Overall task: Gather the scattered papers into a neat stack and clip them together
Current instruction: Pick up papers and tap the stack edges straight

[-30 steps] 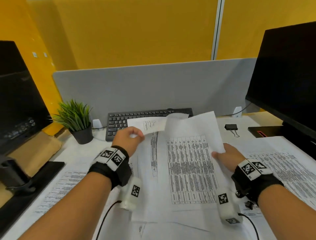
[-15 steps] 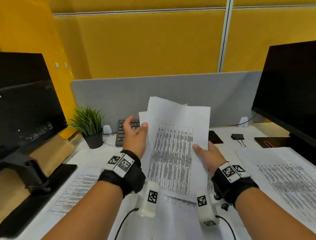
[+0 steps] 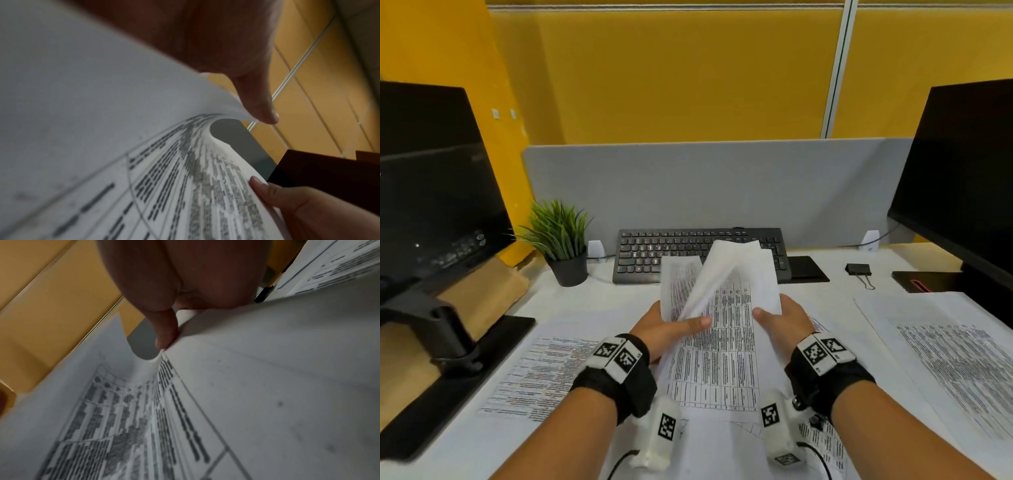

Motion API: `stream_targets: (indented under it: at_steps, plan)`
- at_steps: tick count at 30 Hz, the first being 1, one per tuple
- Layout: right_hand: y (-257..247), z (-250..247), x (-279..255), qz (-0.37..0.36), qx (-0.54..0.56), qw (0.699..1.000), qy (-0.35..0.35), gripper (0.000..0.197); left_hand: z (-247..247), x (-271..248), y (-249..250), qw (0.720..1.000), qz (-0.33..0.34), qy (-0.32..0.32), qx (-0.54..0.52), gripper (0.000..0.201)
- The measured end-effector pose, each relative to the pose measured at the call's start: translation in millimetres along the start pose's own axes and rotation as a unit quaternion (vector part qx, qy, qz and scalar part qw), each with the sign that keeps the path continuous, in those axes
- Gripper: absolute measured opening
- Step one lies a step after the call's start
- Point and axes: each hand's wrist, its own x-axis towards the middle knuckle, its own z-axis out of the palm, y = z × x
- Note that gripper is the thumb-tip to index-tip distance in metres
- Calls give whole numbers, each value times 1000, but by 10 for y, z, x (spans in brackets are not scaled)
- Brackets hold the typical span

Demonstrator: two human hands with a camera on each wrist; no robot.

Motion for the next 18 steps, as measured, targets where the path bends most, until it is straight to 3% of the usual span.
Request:
stream_targets:
  at_steps: [3,5,7,9,11,12,15,16,18]
  plan:
    - [-28,12,47,-14,7,1000,18,30,-94,50,-7,997,54,28,-44,102]
    - [-64,29,65,-24,8,1000,6,30,-125,74,-8,996,70,59,-16,65]
    - [-128,34,85,-32,3,999,-18,27,-148,86,3,988,78,134,8,34]
    - [-226,-34,106,-38,-29,999,-25,25,-216,46,74,973,93,210,10,33]
    - [-299,-204,131,-37,-125,991,-28,36,-361,2,141,954,111,279,-4,33]
    - [-320,-317,140,-28,-226,973,-35,44,-457,-26,164,945,113,307,-8,33]
    - [-265,-596,129,14,-506,856,-105,77,-767,-109,170,929,108,354,-14,35]
    - [-236,-633,112,24,-547,826,-137,88,-853,-134,150,928,100,359,-16,37]
    - [-143,-623,122,45,-567,803,-178,105,-957,-202,109,927,81,365,-30,39]
